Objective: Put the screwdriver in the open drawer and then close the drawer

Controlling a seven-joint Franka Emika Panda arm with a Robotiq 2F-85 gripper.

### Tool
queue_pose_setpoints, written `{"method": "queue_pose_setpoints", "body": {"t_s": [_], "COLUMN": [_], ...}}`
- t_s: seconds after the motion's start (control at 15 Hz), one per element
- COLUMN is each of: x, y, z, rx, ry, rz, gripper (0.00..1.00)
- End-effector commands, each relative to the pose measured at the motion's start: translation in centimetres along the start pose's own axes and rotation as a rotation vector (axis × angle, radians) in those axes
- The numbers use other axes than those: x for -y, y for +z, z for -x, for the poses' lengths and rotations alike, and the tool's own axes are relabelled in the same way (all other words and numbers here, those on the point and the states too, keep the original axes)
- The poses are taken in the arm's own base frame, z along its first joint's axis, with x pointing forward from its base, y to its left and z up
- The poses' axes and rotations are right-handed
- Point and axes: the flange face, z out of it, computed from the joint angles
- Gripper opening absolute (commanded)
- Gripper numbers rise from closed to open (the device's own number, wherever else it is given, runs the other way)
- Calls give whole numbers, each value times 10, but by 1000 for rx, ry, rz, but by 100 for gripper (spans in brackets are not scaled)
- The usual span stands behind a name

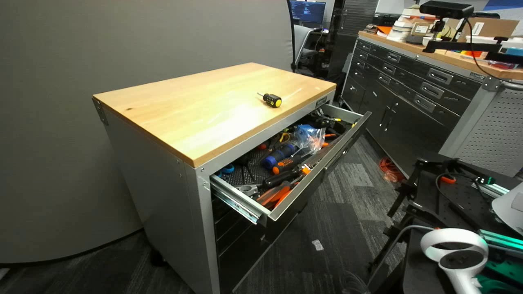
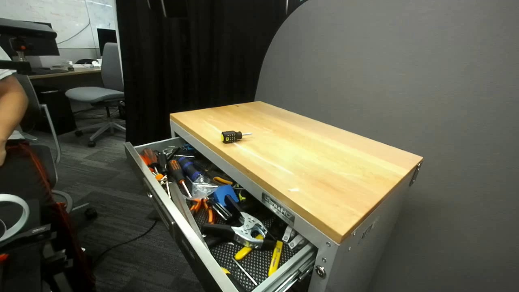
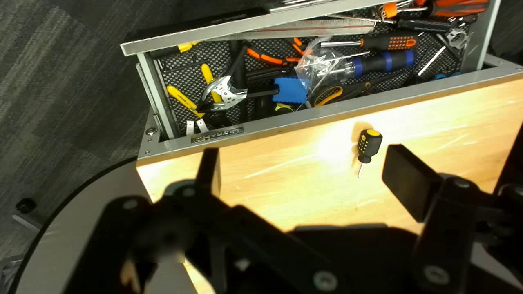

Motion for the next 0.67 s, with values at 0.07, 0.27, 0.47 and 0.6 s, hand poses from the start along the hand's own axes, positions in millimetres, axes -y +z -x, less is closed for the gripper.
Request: {"method": "queue_pose_setpoints", "body": {"t_s": [0.07,0.27,0.47,0.6], "x": [93,154,184,192], "y": [33,64,98,123], "z": [-6,-18,-41,-61], "rx": [-15,4,18,20], "ry": [-34,-75,-99,-106], "rz": [126,185,233,247], "gripper": [100,100,100,100]}}
